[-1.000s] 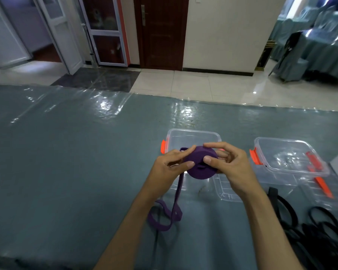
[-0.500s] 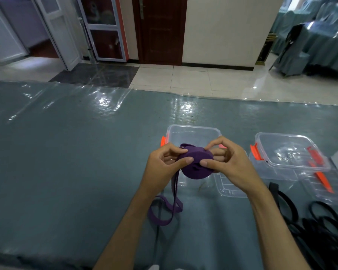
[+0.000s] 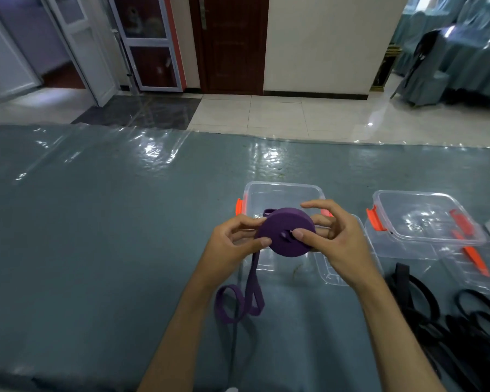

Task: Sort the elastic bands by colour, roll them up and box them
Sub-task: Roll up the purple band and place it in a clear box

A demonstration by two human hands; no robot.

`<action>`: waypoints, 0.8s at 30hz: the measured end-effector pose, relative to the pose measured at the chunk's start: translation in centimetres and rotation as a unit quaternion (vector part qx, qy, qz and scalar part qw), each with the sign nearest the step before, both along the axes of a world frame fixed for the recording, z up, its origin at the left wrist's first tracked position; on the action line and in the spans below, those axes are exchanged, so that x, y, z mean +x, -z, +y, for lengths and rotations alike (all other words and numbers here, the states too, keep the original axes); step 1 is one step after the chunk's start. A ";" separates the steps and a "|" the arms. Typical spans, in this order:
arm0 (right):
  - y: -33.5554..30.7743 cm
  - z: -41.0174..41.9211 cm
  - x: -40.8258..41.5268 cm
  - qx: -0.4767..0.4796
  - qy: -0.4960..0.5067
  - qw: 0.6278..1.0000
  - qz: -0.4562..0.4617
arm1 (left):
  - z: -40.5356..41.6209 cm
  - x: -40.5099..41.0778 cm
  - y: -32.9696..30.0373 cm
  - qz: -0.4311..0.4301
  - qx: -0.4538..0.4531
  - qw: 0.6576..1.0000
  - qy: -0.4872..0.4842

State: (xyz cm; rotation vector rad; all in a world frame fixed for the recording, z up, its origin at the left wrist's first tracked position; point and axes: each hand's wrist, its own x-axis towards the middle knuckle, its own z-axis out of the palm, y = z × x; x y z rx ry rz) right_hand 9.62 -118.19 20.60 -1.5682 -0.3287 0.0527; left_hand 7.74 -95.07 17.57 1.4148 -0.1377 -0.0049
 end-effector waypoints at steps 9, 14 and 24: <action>-0.1 0.7 0.0 0.033 0.031 0.999 0.008 | -1.7 -0.5 -0.2 -0.044 -0.059 0.994 -0.081; -0.8 1.2 -0.2 0.057 0.030 0.998 -0.018 | -2.0 -0.4 -0.1 -0.045 -0.082 0.993 -0.065; -2.8 1.3 -0.4 0.028 0.019 0.999 -0.034 | -1.9 -0.2 -1.0 -0.068 -0.104 0.989 -0.079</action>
